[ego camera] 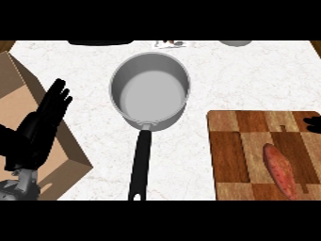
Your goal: Pick the sweet potato from the cutting board and place it in the pot
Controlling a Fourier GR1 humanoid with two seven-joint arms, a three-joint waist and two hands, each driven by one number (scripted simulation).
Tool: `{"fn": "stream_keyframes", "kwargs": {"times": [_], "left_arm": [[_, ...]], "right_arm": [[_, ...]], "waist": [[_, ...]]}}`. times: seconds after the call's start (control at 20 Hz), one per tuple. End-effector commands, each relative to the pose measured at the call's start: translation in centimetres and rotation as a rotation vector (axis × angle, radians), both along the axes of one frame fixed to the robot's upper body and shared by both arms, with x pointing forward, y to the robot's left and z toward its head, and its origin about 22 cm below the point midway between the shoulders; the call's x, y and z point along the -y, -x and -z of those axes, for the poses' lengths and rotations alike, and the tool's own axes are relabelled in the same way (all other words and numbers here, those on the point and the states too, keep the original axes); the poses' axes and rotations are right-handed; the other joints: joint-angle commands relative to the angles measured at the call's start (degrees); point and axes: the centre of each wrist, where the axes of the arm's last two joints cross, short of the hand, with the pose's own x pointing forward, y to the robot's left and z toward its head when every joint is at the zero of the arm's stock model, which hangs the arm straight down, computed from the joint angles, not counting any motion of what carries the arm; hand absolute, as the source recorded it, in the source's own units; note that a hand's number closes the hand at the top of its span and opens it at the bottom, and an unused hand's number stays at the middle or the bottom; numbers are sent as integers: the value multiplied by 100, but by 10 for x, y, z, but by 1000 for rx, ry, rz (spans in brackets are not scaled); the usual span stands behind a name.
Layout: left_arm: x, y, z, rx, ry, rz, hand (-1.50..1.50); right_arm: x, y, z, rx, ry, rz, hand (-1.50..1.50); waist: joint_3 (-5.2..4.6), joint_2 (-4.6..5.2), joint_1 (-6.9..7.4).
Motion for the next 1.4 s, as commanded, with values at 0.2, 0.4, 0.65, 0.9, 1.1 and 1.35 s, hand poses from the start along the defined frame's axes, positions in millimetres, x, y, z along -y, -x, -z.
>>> {"fn": "stream_keyframes", "kwargs": {"times": [0.2,0.4,0.65,0.9,1.1,1.35], "left_arm": [[4,-11,31,-49,66,-13,0],[7,-8,15,-34,73,-7,0],[24,9,12,-36,71,16,0],[9,-22,5,-36,65,1,0],[26,-22,13,-39,51,19,0],[19,-20,11,-34,74,16,0]], "right_arm": [[-12,13,22,-4,-68,-18,-150],[-27,8,17,-21,-51,1,-150],[-44,13,47,-19,1,71,-150],[-44,17,48,-7,68,81,-150],[-57,8,64,-10,103,72,-150],[-78,16,90,-1,149,40,-150]], "waist": [[-90,67,-103],[-91,69,-30],[-86,62,0],[-88,68,-89],[-86,77,-43],[-85,74,-43]]}}
